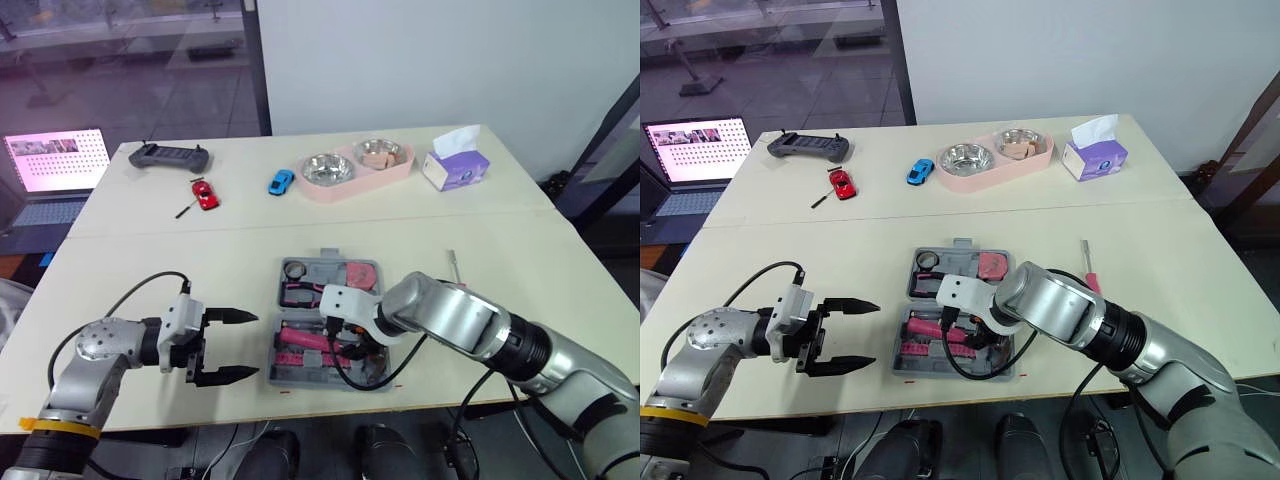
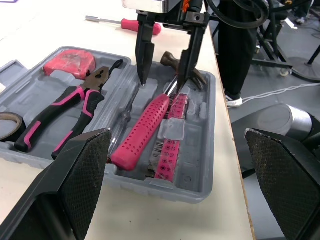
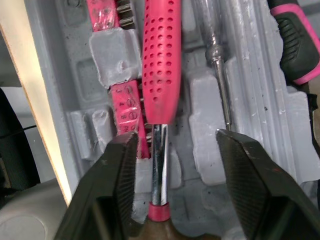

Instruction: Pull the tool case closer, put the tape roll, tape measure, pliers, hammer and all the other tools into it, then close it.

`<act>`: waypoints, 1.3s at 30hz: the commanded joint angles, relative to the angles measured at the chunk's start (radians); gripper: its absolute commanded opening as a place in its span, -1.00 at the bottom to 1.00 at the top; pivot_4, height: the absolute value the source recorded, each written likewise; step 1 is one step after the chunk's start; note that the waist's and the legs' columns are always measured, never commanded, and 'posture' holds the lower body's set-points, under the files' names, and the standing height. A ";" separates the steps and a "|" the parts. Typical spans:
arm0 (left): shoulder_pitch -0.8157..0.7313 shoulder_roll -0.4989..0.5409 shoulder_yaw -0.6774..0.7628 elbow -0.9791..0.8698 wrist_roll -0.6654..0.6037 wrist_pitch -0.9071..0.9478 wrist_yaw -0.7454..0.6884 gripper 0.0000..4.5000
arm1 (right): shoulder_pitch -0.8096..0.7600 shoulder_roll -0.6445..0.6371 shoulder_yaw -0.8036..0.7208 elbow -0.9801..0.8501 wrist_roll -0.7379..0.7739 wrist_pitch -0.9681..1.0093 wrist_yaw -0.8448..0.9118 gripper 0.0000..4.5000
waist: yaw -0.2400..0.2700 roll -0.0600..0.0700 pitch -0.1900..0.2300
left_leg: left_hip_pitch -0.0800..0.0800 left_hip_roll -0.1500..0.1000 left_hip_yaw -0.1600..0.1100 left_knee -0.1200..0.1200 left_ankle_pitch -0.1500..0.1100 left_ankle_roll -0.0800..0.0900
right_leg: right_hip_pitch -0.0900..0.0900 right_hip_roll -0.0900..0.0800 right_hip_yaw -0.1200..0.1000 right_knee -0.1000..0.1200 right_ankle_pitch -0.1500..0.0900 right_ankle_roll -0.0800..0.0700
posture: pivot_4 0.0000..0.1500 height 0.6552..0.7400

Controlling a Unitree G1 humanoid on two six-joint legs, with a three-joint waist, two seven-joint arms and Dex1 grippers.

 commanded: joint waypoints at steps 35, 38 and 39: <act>0.001 0.011 0.023 -0.035 -0.017 0.013 0.005 1.00 | 0.173 -0.108 -0.106 -0.121 -0.034 -0.060 -0.011 -0.16 | 0.002 -0.001 0.000 | 0.000 0.000 0.000 0.001 0.000 0.000 | 0.001 0.000 0.000 0.000 0.000 0.000 | 1.00 0.93; 0.003 0.011 0.023 -0.037 -0.017 0.014 0.007 1.00 | 0.169 -0.105 -0.108 -0.127 -0.031 -0.053 -0.007 -0.80 | 0.003 -0.001 -0.001 | 0.000 0.000 0.000 0.001 0.000 0.000 | 0.001 0.000 0.000 0.000 0.000 0.000 | 1.00 0.93; 0.005 0.011 0.022 -0.039 -0.017 0.014 0.007 1.00 | 0.167 -0.104 -0.109 -0.127 -0.032 -0.052 -0.007 -0.98 | 0.003 -0.001 -0.001 | 0.000 0.000 0.000 0.001 0.000 0.000 | 0.001 0.000 0.000 0.000 0.000 0.000 | 1.00 0.93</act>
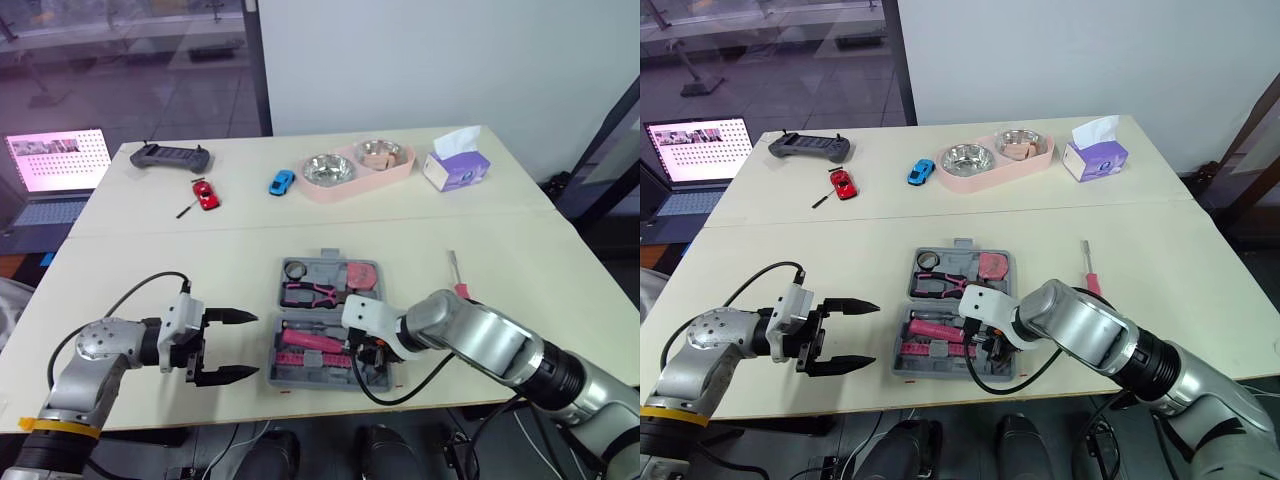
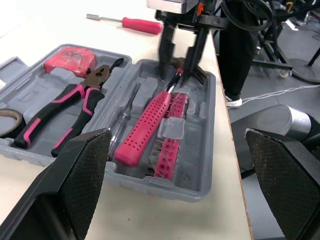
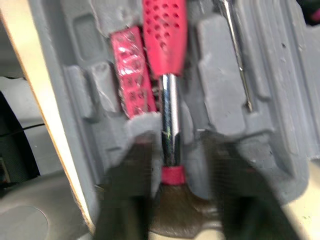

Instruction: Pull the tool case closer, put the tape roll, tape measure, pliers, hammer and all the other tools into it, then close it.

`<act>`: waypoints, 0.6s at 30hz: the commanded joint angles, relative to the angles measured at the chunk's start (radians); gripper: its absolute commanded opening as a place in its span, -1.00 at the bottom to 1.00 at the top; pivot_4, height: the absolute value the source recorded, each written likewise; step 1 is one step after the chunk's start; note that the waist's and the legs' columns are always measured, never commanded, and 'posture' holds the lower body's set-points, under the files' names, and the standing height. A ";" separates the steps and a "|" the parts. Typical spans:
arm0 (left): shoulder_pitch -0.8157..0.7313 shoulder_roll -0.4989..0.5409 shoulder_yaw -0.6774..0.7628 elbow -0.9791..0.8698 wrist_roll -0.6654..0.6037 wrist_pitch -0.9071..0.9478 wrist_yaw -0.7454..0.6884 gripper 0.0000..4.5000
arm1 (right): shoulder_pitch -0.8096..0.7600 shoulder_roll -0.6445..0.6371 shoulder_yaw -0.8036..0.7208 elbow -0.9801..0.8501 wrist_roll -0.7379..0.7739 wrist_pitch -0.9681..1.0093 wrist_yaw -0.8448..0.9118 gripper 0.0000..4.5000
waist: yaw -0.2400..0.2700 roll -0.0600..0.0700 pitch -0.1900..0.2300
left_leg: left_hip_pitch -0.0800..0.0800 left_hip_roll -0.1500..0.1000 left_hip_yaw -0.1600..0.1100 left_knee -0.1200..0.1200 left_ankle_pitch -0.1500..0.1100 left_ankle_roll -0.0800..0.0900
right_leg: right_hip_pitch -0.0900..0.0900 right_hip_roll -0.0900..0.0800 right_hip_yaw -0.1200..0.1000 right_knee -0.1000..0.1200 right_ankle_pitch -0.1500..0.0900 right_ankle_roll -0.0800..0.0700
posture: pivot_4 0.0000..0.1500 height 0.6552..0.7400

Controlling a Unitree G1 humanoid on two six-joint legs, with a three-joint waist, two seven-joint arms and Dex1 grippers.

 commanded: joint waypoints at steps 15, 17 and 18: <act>0.006 0.010 0.022 -0.042 -0.016 0.001 0.007 1.00 | -0.147 -0.033 -0.019 -0.087 0.027 0.043 0.087 -0.98 | -0.001 0.000 0.000 | 0.000 0.000 0.000 0.000 0.000 0.000 | 0.000 0.000 0.000 0.000 0.000 0.000 | 1.00 0.93; 0.006 0.009 0.021 -0.040 -0.015 0.000 0.006 1.00 | -0.205 -0.056 0.025 -0.092 0.026 0.041 0.129 -0.98 | -0.001 0.000 0.000 | 0.000 0.000 0.000 0.000 0.000 0.000 | -0.001 0.000 0.000 0.000 0.000 0.000 | 1.00 0.93; 0.006 0.009 0.020 -0.039 -0.014 -0.001 0.005 1.00 | -0.223 -0.058 0.035 -0.089 0.029 0.046 0.140 -0.98 | -0.002 0.000 0.000 | 0.000 0.000 0.000 0.000 0.000 0.000 | -0.001 0.000 0.000 0.000 0.000 0.000 | 1.00 0.93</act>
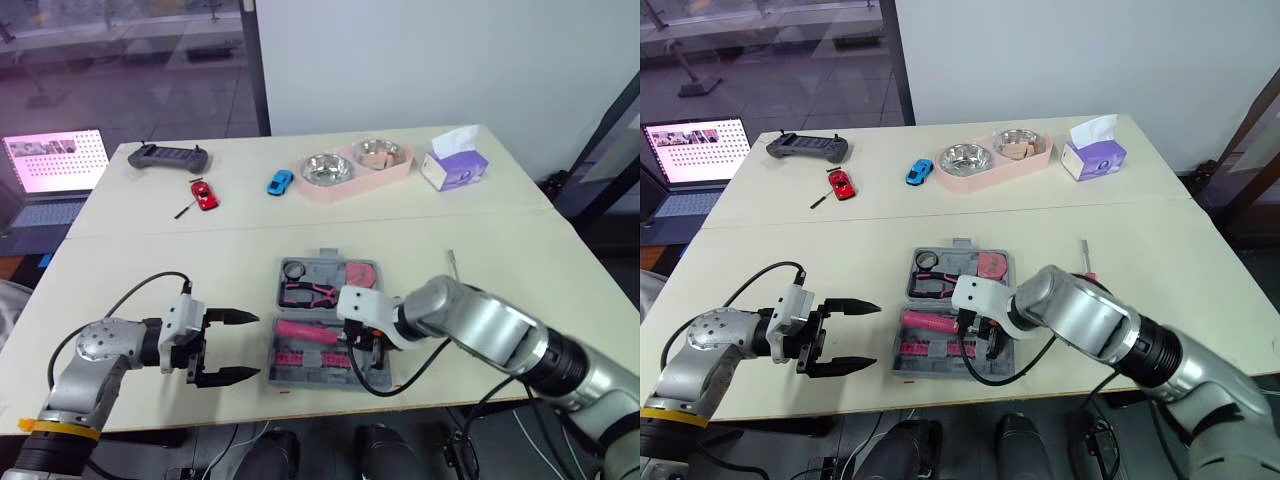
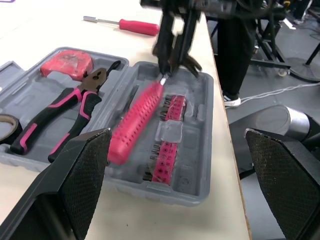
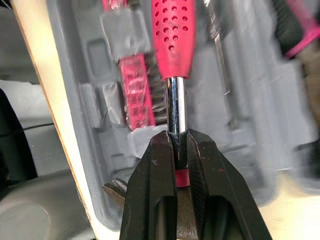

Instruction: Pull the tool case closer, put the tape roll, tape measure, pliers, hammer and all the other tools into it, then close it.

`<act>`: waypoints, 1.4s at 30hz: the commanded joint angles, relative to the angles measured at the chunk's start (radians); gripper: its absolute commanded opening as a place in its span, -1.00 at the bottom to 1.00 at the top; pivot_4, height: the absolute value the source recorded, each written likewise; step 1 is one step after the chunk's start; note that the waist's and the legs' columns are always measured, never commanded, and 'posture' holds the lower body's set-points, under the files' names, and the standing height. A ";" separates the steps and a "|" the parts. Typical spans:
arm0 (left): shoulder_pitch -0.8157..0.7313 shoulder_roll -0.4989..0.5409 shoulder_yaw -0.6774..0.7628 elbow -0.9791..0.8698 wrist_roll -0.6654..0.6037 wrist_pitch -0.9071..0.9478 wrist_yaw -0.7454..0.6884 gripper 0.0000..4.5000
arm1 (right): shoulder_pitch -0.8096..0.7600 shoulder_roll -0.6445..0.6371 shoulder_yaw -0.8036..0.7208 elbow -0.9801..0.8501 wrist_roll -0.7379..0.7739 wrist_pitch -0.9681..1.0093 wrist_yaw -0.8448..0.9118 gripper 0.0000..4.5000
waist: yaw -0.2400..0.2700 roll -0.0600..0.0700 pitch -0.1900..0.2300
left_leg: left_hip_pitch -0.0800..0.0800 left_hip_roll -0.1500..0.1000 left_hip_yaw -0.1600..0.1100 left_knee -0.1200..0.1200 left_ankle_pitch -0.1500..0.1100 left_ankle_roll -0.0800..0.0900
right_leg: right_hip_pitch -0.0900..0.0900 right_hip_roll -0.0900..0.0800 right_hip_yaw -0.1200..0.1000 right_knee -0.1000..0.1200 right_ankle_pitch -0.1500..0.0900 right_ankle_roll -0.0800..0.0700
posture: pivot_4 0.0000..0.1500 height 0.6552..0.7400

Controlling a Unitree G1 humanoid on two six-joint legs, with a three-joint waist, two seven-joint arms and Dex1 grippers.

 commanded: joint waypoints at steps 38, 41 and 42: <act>0.064 -0.003 0.058 0.010 -0.018 -0.063 0.036 1.00 | -0.253 0.043 0.211 0.143 -0.041 0.010 0.152 -0.98 | -0.001 0.000 0.000 | 0.000 0.000 0.000 0.000 0.000 0.000 | -0.001 0.000 0.000 0.001 0.000 0.000 | 1.00 0.93; 0.053 0.000 0.064 0.026 -0.016 -0.068 0.028 1.00 | -0.255 0.038 0.211 0.142 -0.044 0.010 0.158 -0.98 | 0.000 0.000 0.000 | 0.000 0.000 0.000 0.000 0.000 0.000 | -0.001 0.000 0.000 0.001 0.000 0.000 | 1.00 0.93; 0.050 0.000 0.063 0.031 -0.013 -0.070 0.024 1.00 | -0.255 0.038 0.214 0.144 -0.045 0.010 0.159 -0.98 | 0.000 0.000 0.000 | 0.000 0.000 0.000 0.000 0.000 0.000 | -0.001 0.000 0.000 0.001 0.000 0.000 | 1.00 0.93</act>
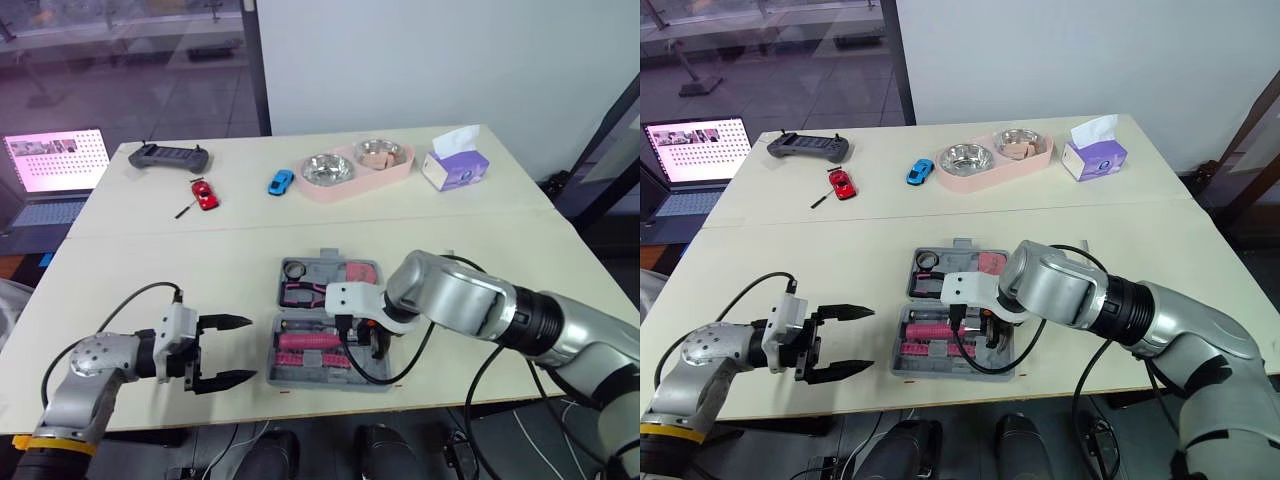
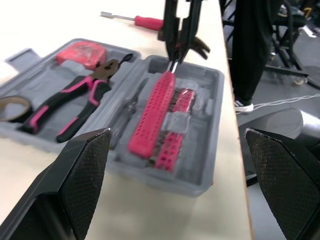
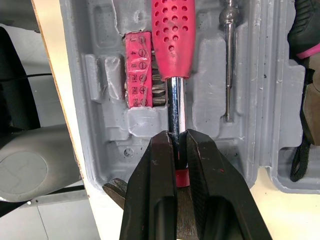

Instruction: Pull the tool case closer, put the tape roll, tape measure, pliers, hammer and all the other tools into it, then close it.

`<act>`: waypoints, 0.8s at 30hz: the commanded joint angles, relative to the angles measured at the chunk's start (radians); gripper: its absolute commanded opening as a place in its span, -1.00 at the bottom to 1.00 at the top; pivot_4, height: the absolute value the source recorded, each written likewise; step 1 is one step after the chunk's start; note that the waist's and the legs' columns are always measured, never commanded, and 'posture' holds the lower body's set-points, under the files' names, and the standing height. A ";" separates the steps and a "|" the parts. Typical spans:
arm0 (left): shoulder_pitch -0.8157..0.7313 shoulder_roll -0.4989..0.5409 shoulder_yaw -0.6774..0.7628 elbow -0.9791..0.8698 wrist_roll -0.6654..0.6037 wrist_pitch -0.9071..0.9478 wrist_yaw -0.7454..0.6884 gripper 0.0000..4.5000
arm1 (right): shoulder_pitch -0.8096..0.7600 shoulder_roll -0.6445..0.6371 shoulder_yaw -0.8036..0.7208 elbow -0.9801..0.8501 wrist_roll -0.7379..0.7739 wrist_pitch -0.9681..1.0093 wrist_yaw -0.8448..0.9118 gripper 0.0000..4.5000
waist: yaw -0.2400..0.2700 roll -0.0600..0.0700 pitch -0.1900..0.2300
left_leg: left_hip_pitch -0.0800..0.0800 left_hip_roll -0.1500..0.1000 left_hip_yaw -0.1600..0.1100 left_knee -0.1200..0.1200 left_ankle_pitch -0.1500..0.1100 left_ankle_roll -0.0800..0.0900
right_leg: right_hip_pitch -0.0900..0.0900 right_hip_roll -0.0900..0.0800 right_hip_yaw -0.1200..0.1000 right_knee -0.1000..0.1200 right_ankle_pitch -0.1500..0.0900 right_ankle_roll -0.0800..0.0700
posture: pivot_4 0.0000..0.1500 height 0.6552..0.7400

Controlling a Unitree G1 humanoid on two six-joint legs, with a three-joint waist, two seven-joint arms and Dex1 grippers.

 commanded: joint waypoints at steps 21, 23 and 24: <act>-0.004 0.004 0.013 -0.004 -0.005 -0.031 -0.010 1.00 | -0.016 0.099 0.013 0.073 -0.055 -0.021 -0.008 -0.98 | -0.002 0.000 0.000 | 0.000 0.000 0.000 0.000 0.000 0.000 | 0.000 0.000 0.000 0.000 0.000 0.000 | 1.00 0.93; -0.003 0.003 0.013 -0.005 -0.006 -0.030 -0.009 1.00 | -0.011 0.104 0.010 0.073 -0.054 -0.018 -0.011 -0.98 | -0.002 0.000 0.000 | 0.000 0.000 0.000 0.000 0.000 0.000 | 0.000 0.000 0.000 0.000 0.000 0.000 | 1.00 0.93; -0.004 0.003 0.013 -0.005 -0.006 -0.030 -0.009 1.00 | -0.010 0.105 0.010 0.075 -0.054 -0.018 -0.012 -0.98 | -0.002 0.000 0.000 | 0.000 0.000 0.000 0.000 0.000 0.000 | 0.000 0.000 0.000 0.000 0.000 0.000 | 1.00 0.93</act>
